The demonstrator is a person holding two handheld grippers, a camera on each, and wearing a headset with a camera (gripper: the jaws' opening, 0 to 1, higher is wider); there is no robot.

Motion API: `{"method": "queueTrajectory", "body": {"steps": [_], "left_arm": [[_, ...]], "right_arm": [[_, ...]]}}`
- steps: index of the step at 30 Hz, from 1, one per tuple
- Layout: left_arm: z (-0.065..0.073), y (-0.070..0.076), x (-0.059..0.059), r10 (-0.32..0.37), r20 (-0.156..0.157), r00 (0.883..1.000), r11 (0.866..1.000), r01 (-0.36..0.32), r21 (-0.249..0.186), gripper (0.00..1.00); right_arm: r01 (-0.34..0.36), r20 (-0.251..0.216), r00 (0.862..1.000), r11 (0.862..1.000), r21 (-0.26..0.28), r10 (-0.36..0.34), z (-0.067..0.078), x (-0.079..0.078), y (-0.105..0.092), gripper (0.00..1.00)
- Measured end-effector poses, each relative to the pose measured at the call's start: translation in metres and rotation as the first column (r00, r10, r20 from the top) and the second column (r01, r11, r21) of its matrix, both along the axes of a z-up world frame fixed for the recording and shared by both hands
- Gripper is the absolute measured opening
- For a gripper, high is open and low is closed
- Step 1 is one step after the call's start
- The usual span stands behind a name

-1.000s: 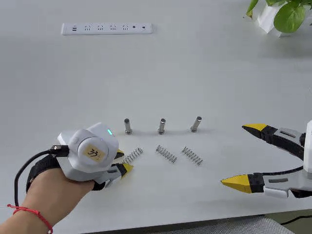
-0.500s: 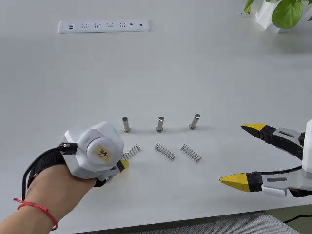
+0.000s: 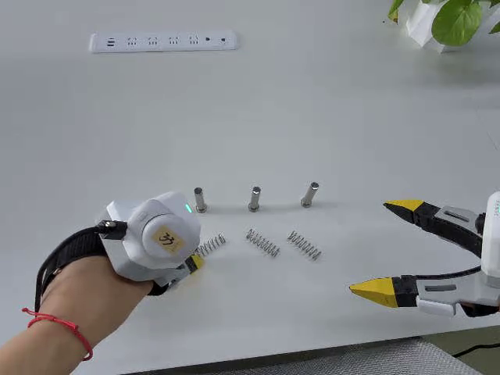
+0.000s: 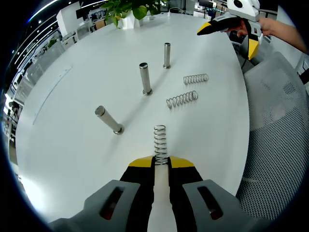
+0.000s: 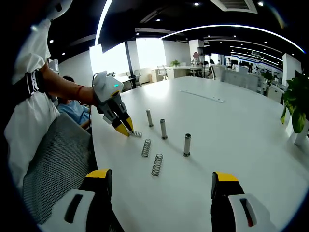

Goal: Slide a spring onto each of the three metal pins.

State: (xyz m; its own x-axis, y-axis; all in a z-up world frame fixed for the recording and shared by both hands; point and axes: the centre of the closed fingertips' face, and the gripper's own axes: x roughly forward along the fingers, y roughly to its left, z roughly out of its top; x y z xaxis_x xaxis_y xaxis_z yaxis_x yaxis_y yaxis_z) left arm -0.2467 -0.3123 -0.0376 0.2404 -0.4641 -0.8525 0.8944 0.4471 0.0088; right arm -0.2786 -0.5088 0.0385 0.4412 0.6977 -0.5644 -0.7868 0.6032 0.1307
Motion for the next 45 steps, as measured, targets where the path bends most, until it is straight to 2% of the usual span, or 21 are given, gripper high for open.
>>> {"method": "queueTrajectory", "body": {"steps": [3,5,15,19,22,26,29,30,32,34,36,37,38,39,41,43,44,45], "left_arm": [[0.0,0.0,-0.001,-0.002,-0.001,1.0,1.0,0.002,-0.007,0.07],[0.002,0.0,-0.001,-0.008,0.01,1.0,1.0,0.008,-0.011,0.07],[0.006,0.002,-0.002,0.007,0.009,1.0,0.999,-0.007,-0.041,0.07],[0.016,0.0,-0.004,0.022,0.005,1.0,0.996,-0.021,-0.089,0.07],[0.024,-0.002,-0.005,0.038,0.004,0.999,0.99,-0.037,-0.133,0.07],[0.038,-0.004,-0.006,0.052,0.013,0.999,0.979,-0.049,-0.196,0.07],[0.05,-0.009,-0.008,0.067,0.009,0.998,0.964,-0.062,-0.259,0.07],[0.056,-0.012,-0.008,0.064,0.014,0.998,0.955,-0.057,-0.292,0.07],[0.063,-0.015,-0.008,0.09,0.002,0.996,0.94,-0.084,-0.33,0.07],[0.072,-0.018,-0.007,0.094,0.014,0.996,0.928,-0.082,-0.364,0.07],[0.081,-0.02,-0.006,0.109,0.019,0.994,0.915,-0.092,-0.394,0.07],[0.086,-0.023,-0.007,0.108,0.021,0.994,0.903,-0.089,-0.42,0.07],[0.093,-0.027,-0.007,0.112,0.019,0.993,0.887,-0.092,-0.452,0.07],[0.097,-0.028,-0.007,0.118,0.018,0.993,0.879,-0.096,-0.467,0.07],[0.108,-0.033,-0.007,0.115,0.033,0.993,0.863,-0.083,-0.499,0.07],[0.118,-0.036,-0.006,0.127,0.027,0.992,0.842,-0.094,-0.532,0.07],[0.121,-0.037,-0.005,0.128,0.03,0.991,0.834,-0.091,-0.544,0.07],[0.127,-0.04,-0.004,0.13,0.04,0.991,0.819,-0.084,-0.567,0.07]], "right_arm": [[0.002,0.0,1.0,1.0,0.002,-0.002,0.0,0.0,0.001,0.84],[0.001,0.0,1.0,1.0,0.001,-0.001,0.0,0.0,0.002,0.84],[-0.005,-0.003,1.0,1.0,0.003,0.005,0.003,0.001,0.005,0.83],[-0.007,0.001,1.0,1.0,0.006,0.007,0.007,0.001,0.007,0.83],[-0.002,-0.006,1.0,1.0,0.031,0.002,0.01,0.001,0.011,0.83],[-0.023,-0.012,1.0,0.998,0.054,0.024,0.018,-0.002,0.025,0.78],[-0.027,-0.038,0.999,0.995,0.097,0.031,0.024,-0.001,0.036,0.75],[-0.03,-0.045,0.998,0.992,0.122,0.036,0.028,0.0,0.042,0.74],[-0.036,-0.04,0.998,0.989,0.142,0.042,0.033,0.002,0.049,0.71],[-0.041,-0.063,0.997,0.985,0.169,0.052,0.039,0.002,0.058,0.65],[-0.042,-0.05,0.997,0.977,0.208,0.053,0.048,0.006,0.069,0.59],[-0.034,-0.055,0.997,0.974,0.223,0.048,0.052,0.008,0.073,0.57],[-0.014,-0.074,0.997,0.968,0.25,0.033,0.057,0.011,0.079,0.53],[-0.006,-0.074,0.997,0.963,0.271,0.027,0.061,0.014,0.083,0.51],[0.016,-0.056,0.998,0.942,0.336,0.003,0.076,0.023,0.093,0.48],[0.037,-0.073,0.997,0.917,0.398,-0.009,0.088,0.028,0.102,0.44],[0.038,-0.068,0.998,0.914,0.403,-0.011,0.091,0.03,0.104,0.42],[0.043,-0.063,0.998,0.911,0.41,-0.018,0.094,0.034,0.106,0.4]]}}
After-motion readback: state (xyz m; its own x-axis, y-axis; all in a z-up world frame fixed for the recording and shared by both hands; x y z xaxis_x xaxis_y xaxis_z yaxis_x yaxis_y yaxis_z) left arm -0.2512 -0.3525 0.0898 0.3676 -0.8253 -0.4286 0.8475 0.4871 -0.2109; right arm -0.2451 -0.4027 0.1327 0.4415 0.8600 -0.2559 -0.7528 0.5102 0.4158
